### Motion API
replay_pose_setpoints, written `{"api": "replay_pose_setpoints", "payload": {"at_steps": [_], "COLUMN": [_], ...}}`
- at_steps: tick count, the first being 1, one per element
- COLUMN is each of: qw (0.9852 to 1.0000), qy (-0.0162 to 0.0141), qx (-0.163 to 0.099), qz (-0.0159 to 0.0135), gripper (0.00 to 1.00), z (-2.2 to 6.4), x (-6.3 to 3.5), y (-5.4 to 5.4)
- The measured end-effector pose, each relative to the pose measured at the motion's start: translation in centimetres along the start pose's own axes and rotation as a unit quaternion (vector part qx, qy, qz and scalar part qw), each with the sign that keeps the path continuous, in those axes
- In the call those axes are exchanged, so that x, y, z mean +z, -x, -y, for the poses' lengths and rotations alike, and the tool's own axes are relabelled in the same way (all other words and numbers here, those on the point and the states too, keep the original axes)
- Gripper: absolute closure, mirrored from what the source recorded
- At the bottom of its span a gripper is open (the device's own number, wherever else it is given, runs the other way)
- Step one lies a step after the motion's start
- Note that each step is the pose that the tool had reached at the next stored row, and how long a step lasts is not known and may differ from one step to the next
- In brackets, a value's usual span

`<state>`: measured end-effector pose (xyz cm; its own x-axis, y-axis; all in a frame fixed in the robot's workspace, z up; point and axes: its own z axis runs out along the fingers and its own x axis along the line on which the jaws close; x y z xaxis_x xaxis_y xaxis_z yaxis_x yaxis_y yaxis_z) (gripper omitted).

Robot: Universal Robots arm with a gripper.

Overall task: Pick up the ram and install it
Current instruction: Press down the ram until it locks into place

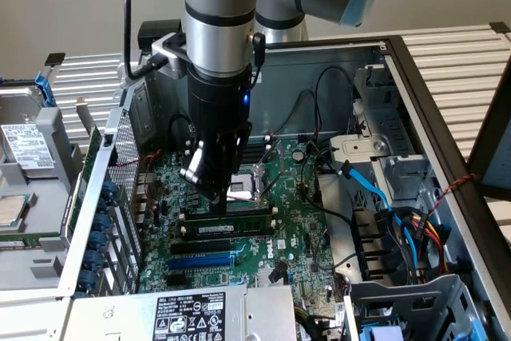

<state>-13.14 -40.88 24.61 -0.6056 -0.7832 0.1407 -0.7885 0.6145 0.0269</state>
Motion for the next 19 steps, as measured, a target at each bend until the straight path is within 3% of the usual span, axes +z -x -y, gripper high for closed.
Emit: {"api": "replay_pose_setpoints", "payload": {"at_steps": [9,19], "qw": [0.9989,0.9956], "qy": [0.0023,0.0055], "qx": [0.046,0.094], "qz": [-0.004,-0.0061], "gripper": [0.89,0.89], "z": [0.01,0.02], "x": [0.1,0.23], "y": [0.02,0.04]}}
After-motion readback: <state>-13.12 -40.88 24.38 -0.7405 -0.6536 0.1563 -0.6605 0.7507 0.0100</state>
